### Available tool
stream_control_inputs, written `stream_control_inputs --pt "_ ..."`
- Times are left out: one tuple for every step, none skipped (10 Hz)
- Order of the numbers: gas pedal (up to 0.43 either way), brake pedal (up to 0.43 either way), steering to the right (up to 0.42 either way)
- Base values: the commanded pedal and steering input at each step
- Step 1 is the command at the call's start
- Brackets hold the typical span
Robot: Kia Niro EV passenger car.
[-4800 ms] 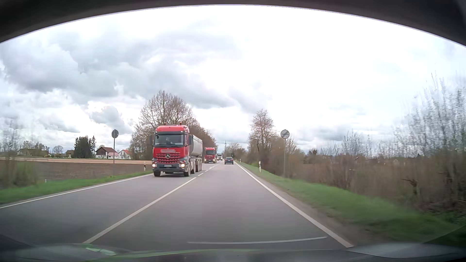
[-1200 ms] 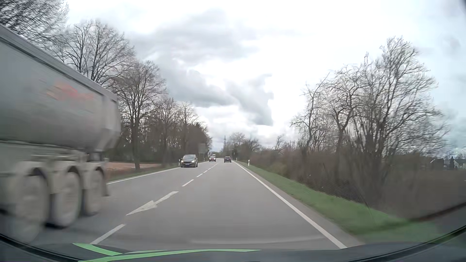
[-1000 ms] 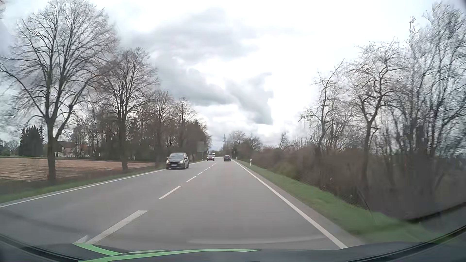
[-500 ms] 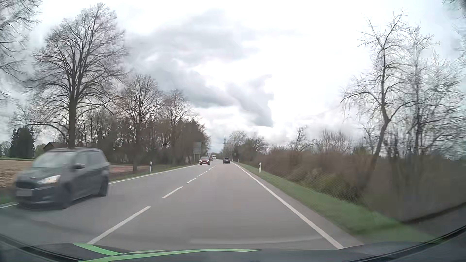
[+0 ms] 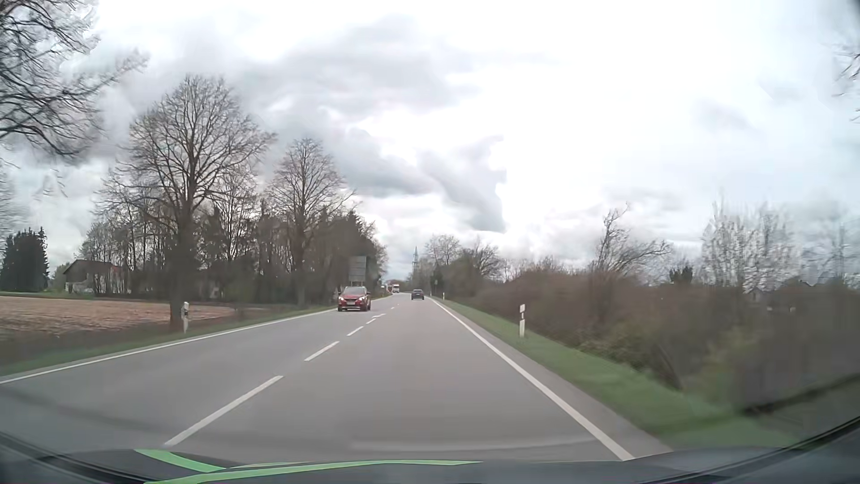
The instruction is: Follow the waypoints while adhering to traffic rules and regulations
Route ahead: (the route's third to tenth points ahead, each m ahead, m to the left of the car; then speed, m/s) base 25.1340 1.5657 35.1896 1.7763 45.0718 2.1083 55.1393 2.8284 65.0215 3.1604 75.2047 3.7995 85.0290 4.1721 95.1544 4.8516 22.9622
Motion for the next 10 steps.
stream_control_inputs --pt "0.228 0.0 0.0" --pt "0.228 0.0 0.0" --pt "0.228 0.0 0.0" --pt "0.228 0.0 0.0" --pt "0.228 0.0 0.0" --pt "0.228 0.0 0.0" --pt "0.228 0.0 0.0" --pt "0.228 0.0 0.0" --pt "0.228 0.0 0.0" --pt "0.228 0.0 0.0"
